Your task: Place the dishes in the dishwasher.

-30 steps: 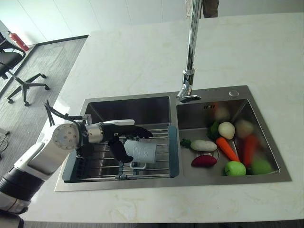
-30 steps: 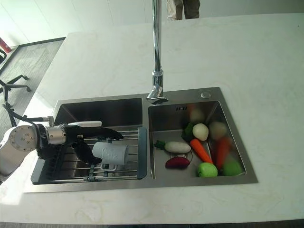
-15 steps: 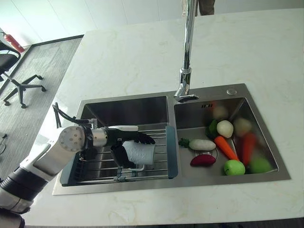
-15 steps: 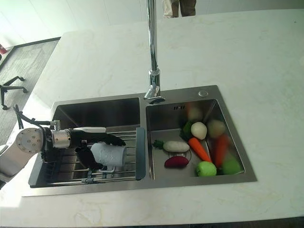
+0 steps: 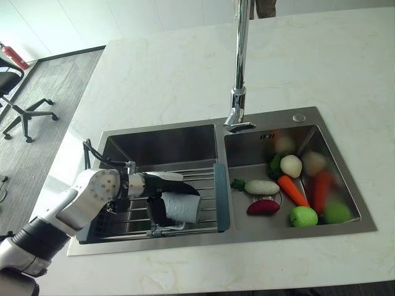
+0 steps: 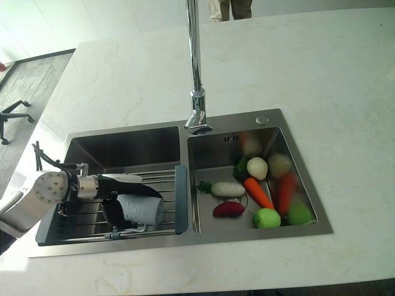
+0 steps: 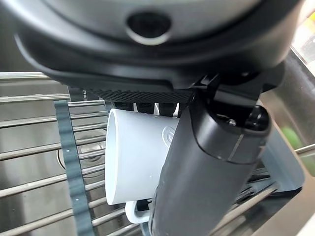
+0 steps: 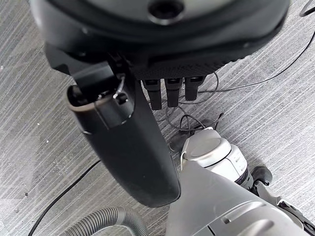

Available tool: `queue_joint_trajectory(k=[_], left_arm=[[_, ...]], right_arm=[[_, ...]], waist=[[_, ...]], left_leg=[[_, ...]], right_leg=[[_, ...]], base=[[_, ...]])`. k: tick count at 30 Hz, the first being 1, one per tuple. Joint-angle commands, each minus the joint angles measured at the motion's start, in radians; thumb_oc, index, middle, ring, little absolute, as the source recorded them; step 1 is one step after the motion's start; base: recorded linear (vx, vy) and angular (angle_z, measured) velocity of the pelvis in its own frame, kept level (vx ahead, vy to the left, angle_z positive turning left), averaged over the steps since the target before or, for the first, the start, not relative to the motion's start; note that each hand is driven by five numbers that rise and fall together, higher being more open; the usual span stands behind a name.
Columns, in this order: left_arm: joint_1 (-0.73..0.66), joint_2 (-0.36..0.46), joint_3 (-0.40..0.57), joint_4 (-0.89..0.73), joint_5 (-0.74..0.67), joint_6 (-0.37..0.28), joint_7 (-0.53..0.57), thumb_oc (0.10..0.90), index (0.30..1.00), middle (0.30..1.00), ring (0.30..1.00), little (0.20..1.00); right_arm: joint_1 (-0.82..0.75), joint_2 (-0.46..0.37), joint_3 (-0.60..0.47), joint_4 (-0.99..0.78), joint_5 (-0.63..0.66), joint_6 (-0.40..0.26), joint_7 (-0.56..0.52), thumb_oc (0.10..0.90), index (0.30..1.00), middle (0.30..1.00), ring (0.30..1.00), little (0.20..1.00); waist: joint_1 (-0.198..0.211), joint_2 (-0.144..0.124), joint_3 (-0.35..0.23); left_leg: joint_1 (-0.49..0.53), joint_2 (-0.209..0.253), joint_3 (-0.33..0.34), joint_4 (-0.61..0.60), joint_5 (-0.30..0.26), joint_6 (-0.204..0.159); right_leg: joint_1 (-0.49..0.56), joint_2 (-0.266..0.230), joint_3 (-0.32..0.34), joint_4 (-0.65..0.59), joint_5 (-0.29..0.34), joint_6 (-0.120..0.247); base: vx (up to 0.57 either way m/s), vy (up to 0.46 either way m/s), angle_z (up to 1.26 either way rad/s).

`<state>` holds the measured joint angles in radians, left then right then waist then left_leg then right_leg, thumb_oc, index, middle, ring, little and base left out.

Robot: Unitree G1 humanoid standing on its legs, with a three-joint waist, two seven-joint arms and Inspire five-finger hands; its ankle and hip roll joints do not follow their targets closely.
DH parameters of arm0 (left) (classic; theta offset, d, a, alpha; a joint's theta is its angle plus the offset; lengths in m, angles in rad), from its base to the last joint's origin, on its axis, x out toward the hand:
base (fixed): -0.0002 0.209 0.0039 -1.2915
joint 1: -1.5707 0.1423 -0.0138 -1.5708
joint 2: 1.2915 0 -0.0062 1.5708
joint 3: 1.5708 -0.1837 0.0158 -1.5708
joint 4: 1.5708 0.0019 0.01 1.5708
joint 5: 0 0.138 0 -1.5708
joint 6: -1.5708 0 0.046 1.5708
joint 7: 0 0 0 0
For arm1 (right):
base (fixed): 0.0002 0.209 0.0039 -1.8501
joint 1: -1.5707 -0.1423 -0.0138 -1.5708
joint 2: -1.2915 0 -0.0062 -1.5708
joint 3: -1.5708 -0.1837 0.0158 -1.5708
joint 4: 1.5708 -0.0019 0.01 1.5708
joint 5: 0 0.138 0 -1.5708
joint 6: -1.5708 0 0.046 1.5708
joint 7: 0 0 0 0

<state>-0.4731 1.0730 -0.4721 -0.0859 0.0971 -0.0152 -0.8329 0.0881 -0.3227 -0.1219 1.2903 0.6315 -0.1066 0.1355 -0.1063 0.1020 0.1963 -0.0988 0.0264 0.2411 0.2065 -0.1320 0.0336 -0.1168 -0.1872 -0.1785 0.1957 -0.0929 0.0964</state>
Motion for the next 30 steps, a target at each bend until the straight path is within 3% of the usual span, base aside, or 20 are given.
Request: queue_joint_trajectory(k=[1,5,11,12,13,19,30], left_arm=[[-0.092,-0.034,0.050,0.010,0.046,-0.042,0.058,0.800,0.900,0.900,0.900,0.900],[-0.083,-0.058,0.036,0.051,0.123,-0.099,0.105,0.800,0.900,0.900,0.900,0.900],[-0.086,-0.081,0.004,0.097,0.205,-0.134,0.151,0.800,0.900,0.900,0.900,0.900],[-0.085,-0.085,-0.004,0.113,0.234,-0.151,0.161,0.449,0.373,0.373,0.373,0.373],[-0.082,-0.087,-0.009,0.121,0.257,-0.162,0.161,0.400,0.300,0.300,0.300,0.300],[-0.081,-0.086,-0.027,0.132,0.311,-0.180,0.184,0.400,0.300,0.300,0.300,0.300],[-0.078,-0.070,0.016,0.136,0.332,-0.216,0.350,0.400,0.300,0.300,0.300,0.300]], right_arm=[[0.019,-0.042,0.002,-0.019,0.021,-0.027,-0.011,0.800,0.900,0.900,0.900,0.900],[0.017,-0.041,0.004,-0.023,0.019,-0.028,-0.011,0.800,0.900,0.900,0.900,0.900],[0.012,-0.039,0.013,-0.031,0.023,-0.030,-0.011,0.800,0.900,0.900,0.900,0.900],[0.010,-0.040,0.016,-0.032,0.023,-0.027,-0.013,0.800,0.900,0.900,0.900,0.900],[0.010,-0.041,0.014,-0.031,0.020,-0.027,-0.013,0.800,0.900,0.900,0.900,0.900],[0.013,-0.041,0.012,-0.031,0.013,-0.029,-0.013,0.800,0.900,0.900,0.900,0.900],[0.012,-0.038,0.013,-0.039,0.007,-0.025,-0.014,0.800,0.900,0.900,0.900,0.900]], waist=[[-0.015,0.001,-0.052],[-0.018,-0.002,-0.050],[-0.023,-0.006,-0.047],[-0.024,-0.007,-0.046],[-0.024,-0.008,-0.046],[-0.029,-0.009,-0.046],[-0.018,-0.008,-0.053]], left_leg=[[-0.020,0.062,0.012,0.094,-0.142,-0.056],[-0.020,0.063,0.013,0.094,-0.143,-0.056],[-0.020,0.065,0.015,0.094,-0.142,-0.056],[-0.019,0.065,0.015,0.094,-0.142,-0.056],[-0.018,0.066,0.015,0.094,-0.143,-0.056],[-0.015,0.067,0.018,0.094,-0.144,-0.056],[-0.009,0.068,0.012,0.094,-0.147,-0.056]], right_leg=[[-0.031,-0.044,0.053,0.104,-0.090,0.102],[-0.032,-0.045,0.053,0.104,-0.088,0.102],[-0.033,-0.043,0.057,0.104,-0.088,0.102],[-0.033,-0.042,0.057,0.104,-0.088,0.101],[-0.032,-0.042,0.057,0.104,-0.089,0.101],[-0.030,-0.043,0.056,0.104,-0.090,0.102],[-0.016,-0.043,0.046,0.104,-0.097,0.097]], base=[[0.00,0.000,0.00],[0.00,0.000,0.00],[0.00,0.000,0.00],[0.00,0.000,0.00],[0.00,0.000,0.00],[0.00,0.000,0.00],[0.00,0.000,0.00]])
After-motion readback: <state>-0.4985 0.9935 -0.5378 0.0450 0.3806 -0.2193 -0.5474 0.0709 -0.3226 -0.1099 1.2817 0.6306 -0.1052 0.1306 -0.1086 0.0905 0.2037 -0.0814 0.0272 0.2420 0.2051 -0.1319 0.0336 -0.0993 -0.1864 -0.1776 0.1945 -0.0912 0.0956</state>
